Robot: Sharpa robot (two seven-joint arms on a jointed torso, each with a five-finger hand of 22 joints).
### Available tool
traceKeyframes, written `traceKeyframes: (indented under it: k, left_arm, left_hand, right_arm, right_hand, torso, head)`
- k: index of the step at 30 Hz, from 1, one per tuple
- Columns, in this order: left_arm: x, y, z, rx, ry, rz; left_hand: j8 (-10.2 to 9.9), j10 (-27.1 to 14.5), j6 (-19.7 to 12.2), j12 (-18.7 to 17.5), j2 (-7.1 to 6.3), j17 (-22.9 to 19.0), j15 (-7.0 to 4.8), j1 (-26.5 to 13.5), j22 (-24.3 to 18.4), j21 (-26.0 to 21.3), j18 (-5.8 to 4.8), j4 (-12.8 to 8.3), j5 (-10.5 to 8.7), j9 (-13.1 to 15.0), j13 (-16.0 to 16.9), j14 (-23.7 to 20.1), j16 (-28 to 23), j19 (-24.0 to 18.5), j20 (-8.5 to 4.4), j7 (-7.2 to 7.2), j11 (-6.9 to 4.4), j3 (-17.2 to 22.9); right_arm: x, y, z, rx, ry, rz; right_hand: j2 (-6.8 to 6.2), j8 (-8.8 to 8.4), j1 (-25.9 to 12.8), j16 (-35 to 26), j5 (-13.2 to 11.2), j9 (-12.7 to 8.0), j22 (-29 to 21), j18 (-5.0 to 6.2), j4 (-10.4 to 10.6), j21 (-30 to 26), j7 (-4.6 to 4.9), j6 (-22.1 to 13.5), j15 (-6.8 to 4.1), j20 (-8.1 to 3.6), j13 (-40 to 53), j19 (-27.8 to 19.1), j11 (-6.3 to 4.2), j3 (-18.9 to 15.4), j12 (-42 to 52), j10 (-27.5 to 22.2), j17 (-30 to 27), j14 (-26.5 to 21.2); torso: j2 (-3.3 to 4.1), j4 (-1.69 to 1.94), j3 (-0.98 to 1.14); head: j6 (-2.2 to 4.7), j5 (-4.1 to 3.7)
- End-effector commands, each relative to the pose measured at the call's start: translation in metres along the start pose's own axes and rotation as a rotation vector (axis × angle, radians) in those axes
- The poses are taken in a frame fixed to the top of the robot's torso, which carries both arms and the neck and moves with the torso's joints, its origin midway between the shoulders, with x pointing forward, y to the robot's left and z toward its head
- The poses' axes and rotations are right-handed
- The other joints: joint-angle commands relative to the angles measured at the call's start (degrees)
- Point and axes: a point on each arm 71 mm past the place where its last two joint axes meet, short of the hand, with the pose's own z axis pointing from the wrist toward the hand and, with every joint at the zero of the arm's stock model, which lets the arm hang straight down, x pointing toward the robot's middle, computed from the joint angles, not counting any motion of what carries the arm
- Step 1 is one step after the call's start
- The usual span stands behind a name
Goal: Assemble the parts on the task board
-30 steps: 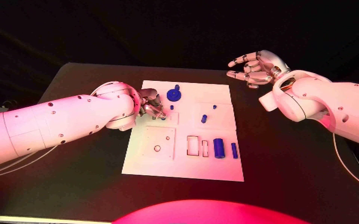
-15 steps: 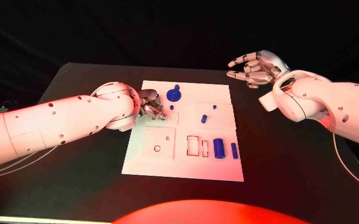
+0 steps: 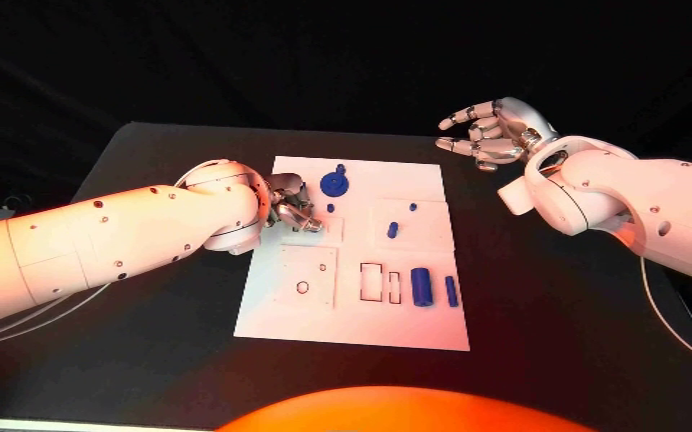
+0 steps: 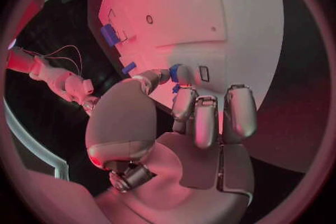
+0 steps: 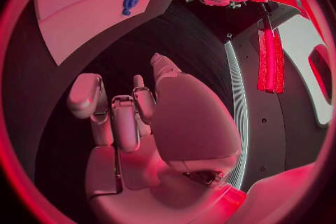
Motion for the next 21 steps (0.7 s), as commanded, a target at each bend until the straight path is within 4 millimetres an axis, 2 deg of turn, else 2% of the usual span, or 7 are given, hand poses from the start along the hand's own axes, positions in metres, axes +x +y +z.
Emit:
traceKeyframes:
  k: [1, 6, 10, 15, 21]
  left_arm:
    - [0.0014, -0.0009, 0.0005, -0.001, 0.001, 0.001]
    - [0.0014, -0.0009, 0.0008, -0.002, 0.002, 0.001]
    - [0.0013, -0.0006, 0.0010, -0.003, 0.003, 0.001]
    - [0.0011, 0.0000, 0.0013, -0.005, 0.004, 0.001]
    - [0.0008, 0.0004, 0.0013, -0.006, 0.001, -0.001]
  left_hand:
    - [-0.32, 0.42, 0.27, 0.26, 0.18, 12.41, -0.44, -0.17, 0.10, -0.18, -0.35, 0.47, -0.39, -0.13, 0.05, 5.46, -0.02, 0.54, -0.09, 0.03, -0.01, -0.37]
    - [-0.37, 0.50, 0.43, 0.30, 0.43, 12.41, -0.42, -0.32, 0.13, -0.24, -0.36, 2.57, -1.42, -0.54, 0.26, 5.46, -0.02, 0.59, -0.11, 0.06, 0.02, -1.69]
    - [-0.36, 0.52, 0.54, 0.27, 0.54, 12.43, -0.41, 0.05, 0.19, -0.28, -0.37, 4.70, -3.40, -0.92, 0.38, 5.46, -0.01, 0.66, -0.10, 0.06, 0.03, -2.95]
    - [-0.34, 0.56, 0.61, 0.29, 0.70, 12.50, -0.39, 0.23, 0.28, -0.28, -0.38, 5.77, -4.45, -1.13, 0.50, 5.49, 0.02, 0.72, -0.10, 0.10, 0.07, -3.58]
    - [-0.33, 0.65, 0.74, 0.37, 1.15, 12.53, -0.34, -0.35, 0.36, -0.28, -0.39, 6.08, -5.81, -1.37, 0.69, 5.49, 0.03, 0.78, -0.07, 0.16, 0.12, -4.31]
  right_arm:
    - [0.0009, 0.0010, 0.0000, -0.012, 0.004, -0.005]
    - [0.0007, 0.0009, 0.0000, -0.012, 0.004, -0.005]
    - [0.0006, 0.0008, 0.0000, -0.012, 0.004, -0.005]
    - [0.0004, 0.0007, -0.0002, -0.012, 0.004, -0.005]
    - [-0.0002, 0.0005, -0.0005, -0.012, 0.003, -0.006]
  right_hand:
    - [-0.06, 0.20, -0.71, -0.33, 0.37, -0.09, -0.09, 0.73, 0.04, -0.20, 0.08, -0.29, -0.29, -0.05, -0.06, -0.32, -0.05, 0.40, -0.33, -0.18, 1.24, 2.61]
    - [-0.06, 0.20, -0.71, -0.33, 0.37, -0.09, -0.09, 0.73, 0.04, -0.20, 0.08, -0.29, -0.29, -0.05, -0.06, -0.32, -0.05, 0.40, -0.33, -0.18, 1.24, 2.61]
    - [-0.06, 0.20, -0.71, -0.33, 0.37, -0.09, -0.09, 0.73, 0.04, -0.20, 0.08, -0.29, -0.29, -0.05, -0.06, -0.32, -0.05, 0.40, -0.33, -0.18, 1.24, 2.61]
    - [-0.06, 0.20, -0.71, -0.33, 0.37, -0.09, -0.09, 0.73, 0.04, -0.20, 0.08, -0.29, -0.29, -0.05, -0.06, -0.32, -0.05, 0.40, -0.33, -0.18, 1.24, 2.61]
    - [-0.09, 0.39, -0.94, -0.39, 0.41, -0.13, -0.14, 0.74, -0.01, -0.39, 0.06, -0.42, -0.31, -0.07, -0.05, -0.30, -0.07, 0.57, -0.30, -0.12, 1.22, 2.63]
  torso:
    - [0.03, 0.00, -0.04]
    - [0.04, -0.01, -0.02]
    - [0.08, -0.03, -0.03]
    - [0.04, -0.04, 0.04]
    - [0.06, -0.01, 0.02]
  head:
    - [0.17, -0.07]
    - [0.19, -0.11]
    - [0.27, -0.17]
    - [0.19, -0.19]
    - [0.20, -0.25]
